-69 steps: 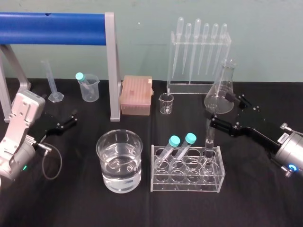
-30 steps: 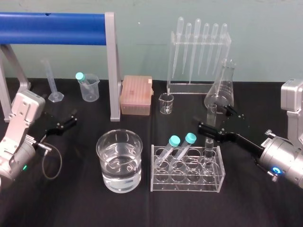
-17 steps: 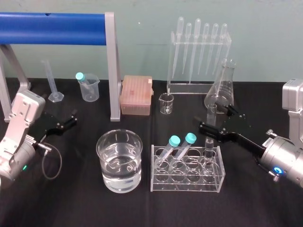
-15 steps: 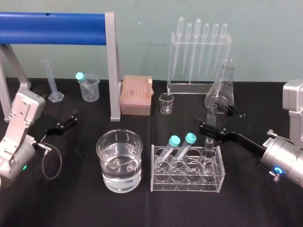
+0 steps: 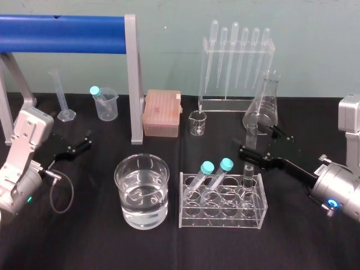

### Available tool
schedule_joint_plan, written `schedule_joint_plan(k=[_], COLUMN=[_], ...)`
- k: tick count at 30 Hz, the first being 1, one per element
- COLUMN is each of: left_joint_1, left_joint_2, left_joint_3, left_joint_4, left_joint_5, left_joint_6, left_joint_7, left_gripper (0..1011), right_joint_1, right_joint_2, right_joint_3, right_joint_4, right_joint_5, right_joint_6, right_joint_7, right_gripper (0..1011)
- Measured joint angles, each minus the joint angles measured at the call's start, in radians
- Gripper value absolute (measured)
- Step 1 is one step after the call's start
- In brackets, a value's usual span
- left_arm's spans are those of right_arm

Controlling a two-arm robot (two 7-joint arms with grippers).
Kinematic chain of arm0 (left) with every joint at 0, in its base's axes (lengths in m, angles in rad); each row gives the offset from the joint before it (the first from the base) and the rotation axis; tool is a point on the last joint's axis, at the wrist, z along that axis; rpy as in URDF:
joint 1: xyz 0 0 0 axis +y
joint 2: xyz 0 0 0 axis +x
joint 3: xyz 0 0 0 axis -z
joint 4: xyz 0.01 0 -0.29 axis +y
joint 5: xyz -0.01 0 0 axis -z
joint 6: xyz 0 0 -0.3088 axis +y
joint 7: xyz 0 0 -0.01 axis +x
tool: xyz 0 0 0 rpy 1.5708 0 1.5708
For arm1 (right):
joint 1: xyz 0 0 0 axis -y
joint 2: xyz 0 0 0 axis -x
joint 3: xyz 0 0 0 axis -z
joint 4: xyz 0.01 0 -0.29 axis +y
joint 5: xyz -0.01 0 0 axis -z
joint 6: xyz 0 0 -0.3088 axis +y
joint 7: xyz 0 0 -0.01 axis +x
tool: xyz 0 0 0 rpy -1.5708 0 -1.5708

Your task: Hold the test tube with one hand and immerse one end into the beaker, then return it to the test tube rack.

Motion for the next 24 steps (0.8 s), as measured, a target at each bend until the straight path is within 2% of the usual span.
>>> schedule_joint_plan(k=[10, 15, 24], left_joint_1=[0.000, 0.000, 0.000], left_joint_2=[0.000, 0.000, 0.000], left_joint_3=[0.000, 0.000, 0.000], left_joint_4=[0.000, 0.000, 0.000], left_joint_5=[0.000, 0.000, 0.000], left_joint_6=[0.000, 0.000, 0.000], left_joint_7=[0.000, 0.000, 0.000], left_gripper=[1000, 1000, 1000], right_joint_1=[0.001, 0.001, 0.001], right_joint_2=[-0.001, -0.001, -0.001], right_joint_3=[0.000, 0.000, 0.000], right_joint_4=[0.000, 0.000, 0.000], right_joint_5=[0.001, 0.001, 0.001], right_joint_6=[0.000, 0.000, 0.000], right_joint_7=[0.000, 0.000, 0.000], right_gripper=[1002, 947, 669])
